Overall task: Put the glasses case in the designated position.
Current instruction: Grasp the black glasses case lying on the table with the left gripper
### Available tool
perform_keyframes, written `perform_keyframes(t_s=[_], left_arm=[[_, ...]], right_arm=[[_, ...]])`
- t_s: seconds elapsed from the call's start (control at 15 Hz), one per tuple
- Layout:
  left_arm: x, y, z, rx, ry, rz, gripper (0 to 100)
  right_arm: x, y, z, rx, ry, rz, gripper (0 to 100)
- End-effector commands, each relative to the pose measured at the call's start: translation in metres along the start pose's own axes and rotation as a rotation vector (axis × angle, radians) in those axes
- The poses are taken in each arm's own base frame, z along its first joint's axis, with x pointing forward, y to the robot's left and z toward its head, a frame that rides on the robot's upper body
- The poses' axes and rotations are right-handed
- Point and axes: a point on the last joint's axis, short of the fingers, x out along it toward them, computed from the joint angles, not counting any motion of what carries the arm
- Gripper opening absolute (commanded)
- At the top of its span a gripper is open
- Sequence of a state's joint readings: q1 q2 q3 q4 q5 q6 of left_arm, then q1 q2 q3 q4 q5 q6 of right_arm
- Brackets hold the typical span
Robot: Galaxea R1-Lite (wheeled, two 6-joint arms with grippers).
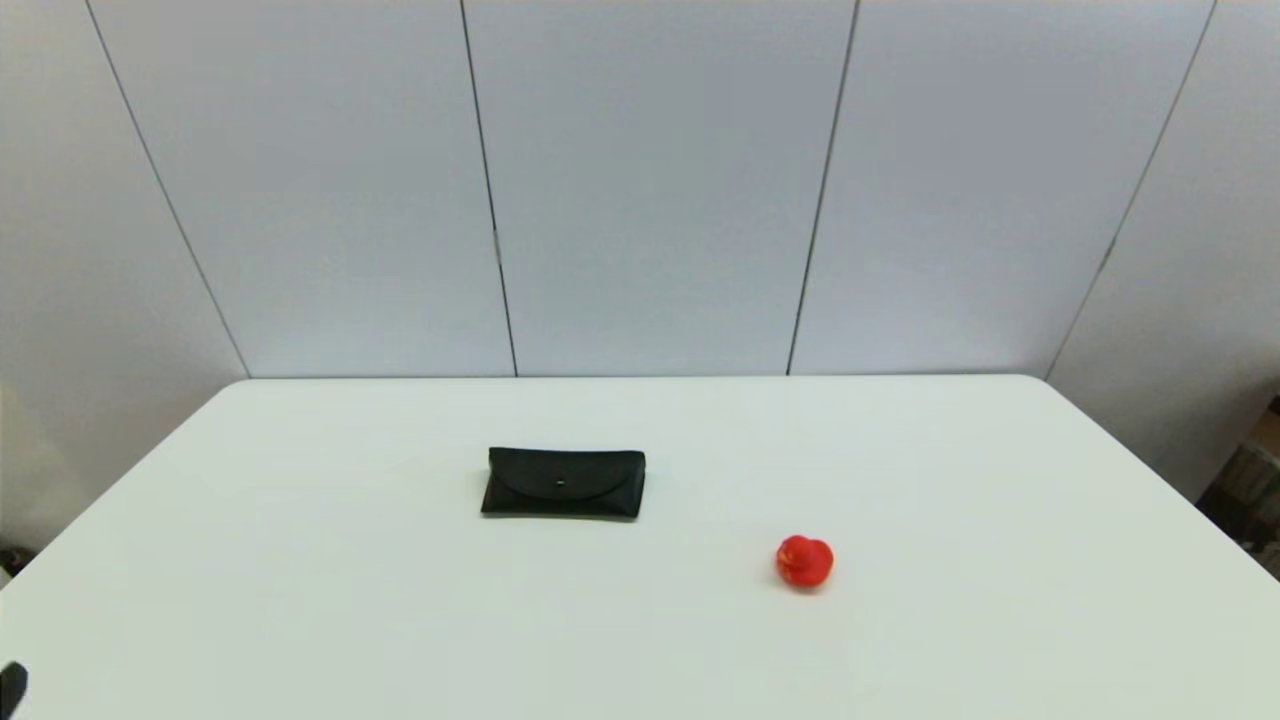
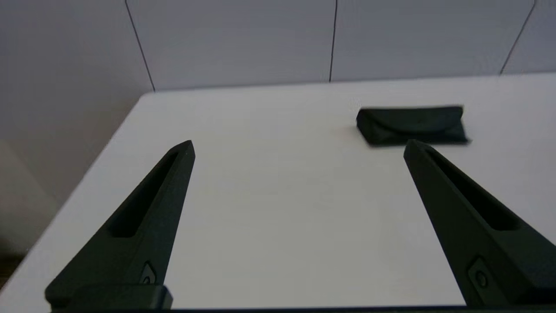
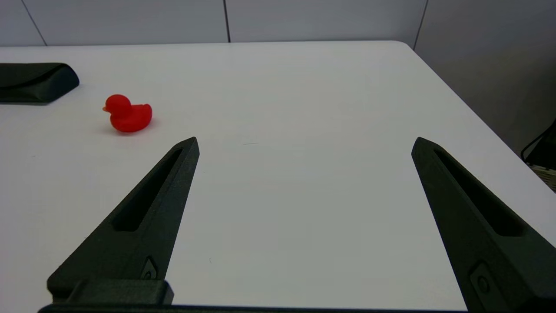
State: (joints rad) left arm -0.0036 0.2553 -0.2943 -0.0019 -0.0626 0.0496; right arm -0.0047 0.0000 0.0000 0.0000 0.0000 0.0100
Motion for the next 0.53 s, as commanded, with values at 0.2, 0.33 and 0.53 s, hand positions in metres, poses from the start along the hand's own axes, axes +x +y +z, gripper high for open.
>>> perform_keyframes(t_s=[0.2,0.33,0.53], left_arm=[[0.086,0.003,0.109,0.054,0.072,-0.15,100],[0.112,-0.004,0.113,0.058,0.118,-0.25,100],[0.149,-0.029,0.107,0.066,0.194,-0.43,100]], right_arm=[[0.0,0.0,0.0,-0.002,0.002,0.0,100],[0.0,0.0,0.0,0.001,0.002,0.0,100],[0.0,0.0,0.0,-0.002,0.0,0.0,100]])
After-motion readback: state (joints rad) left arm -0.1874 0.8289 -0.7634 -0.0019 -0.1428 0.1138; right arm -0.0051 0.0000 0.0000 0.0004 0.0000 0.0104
